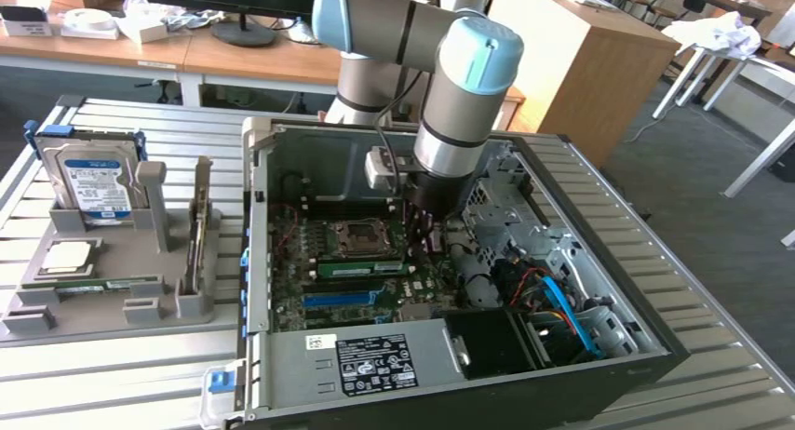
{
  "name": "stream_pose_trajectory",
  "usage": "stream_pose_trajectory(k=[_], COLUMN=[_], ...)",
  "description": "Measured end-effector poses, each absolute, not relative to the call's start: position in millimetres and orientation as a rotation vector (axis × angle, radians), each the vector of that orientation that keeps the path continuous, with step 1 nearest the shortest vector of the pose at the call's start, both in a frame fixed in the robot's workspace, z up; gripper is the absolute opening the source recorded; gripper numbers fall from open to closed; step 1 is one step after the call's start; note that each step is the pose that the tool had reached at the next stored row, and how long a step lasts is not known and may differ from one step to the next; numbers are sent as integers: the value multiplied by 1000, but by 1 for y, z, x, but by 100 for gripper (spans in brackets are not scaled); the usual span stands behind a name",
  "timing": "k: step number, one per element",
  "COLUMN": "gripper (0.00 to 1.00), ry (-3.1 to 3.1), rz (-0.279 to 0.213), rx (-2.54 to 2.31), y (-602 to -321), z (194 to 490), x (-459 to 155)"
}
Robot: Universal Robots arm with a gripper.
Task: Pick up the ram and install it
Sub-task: 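Press down the ram until it locks into place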
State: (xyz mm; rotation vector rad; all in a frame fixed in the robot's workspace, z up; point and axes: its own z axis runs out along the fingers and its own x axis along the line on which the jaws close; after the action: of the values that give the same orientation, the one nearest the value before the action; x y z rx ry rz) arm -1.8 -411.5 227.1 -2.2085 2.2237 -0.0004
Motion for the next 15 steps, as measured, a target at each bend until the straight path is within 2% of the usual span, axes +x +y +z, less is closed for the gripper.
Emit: stream_pose_trajectory(k=[15], gripper=[10], ry=[2224], rz=[0], rx=[-2208], y=[-412], z=[225], x=[-2])
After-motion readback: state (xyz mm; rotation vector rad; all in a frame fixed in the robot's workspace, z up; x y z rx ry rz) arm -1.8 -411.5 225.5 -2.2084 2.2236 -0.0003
